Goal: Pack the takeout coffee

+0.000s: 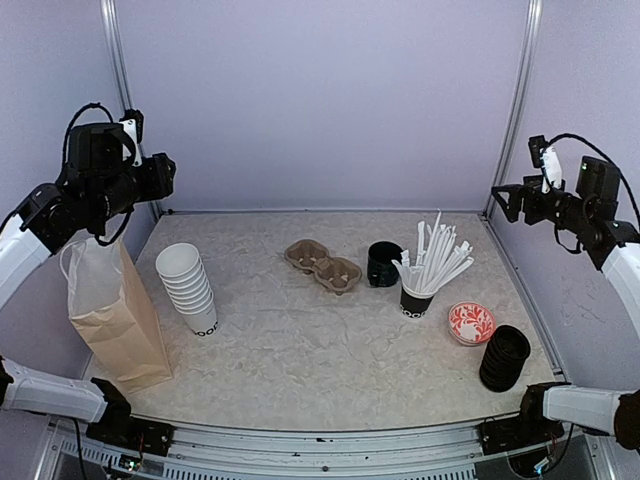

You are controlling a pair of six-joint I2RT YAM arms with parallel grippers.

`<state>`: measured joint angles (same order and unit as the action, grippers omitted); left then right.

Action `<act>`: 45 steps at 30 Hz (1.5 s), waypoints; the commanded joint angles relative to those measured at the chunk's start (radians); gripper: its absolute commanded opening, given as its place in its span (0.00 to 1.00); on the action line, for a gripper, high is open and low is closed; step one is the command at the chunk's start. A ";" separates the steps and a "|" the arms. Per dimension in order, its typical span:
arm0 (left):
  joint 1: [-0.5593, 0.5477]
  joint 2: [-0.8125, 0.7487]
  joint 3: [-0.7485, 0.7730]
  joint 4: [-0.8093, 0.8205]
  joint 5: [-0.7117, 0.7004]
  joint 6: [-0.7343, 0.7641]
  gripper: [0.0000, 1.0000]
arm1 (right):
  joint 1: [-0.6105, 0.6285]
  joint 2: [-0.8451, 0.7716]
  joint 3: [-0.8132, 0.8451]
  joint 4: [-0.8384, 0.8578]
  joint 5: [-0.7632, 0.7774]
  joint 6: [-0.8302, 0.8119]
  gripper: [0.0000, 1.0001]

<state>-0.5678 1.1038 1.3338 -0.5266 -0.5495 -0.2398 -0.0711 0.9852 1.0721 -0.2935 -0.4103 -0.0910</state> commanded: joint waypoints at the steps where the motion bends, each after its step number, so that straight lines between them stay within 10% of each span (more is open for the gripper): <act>1: -0.009 -0.006 0.107 -0.219 0.116 -0.084 0.56 | 0.016 0.005 -0.032 0.025 -0.049 -0.008 0.99; 19: -0.074 -0.048 0.173 -0.777 0.331 -0.485 0.44 | 0.034 0.045 -0.202 0.114 -0.319 -0.125 0.99; 45: -0.018 -0.001 0.052 -0.840 -0.052 -0.649 0.51 | 0.068 0.061 -0.265 0.088 -0.398 -0.222 0.99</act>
<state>-0.5770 1.0996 1.3624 -1.3487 -0.5510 -0.8742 -0.0151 1.0340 0.8169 -0.1970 -0.7910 -0.2951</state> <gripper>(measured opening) 0.513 0.993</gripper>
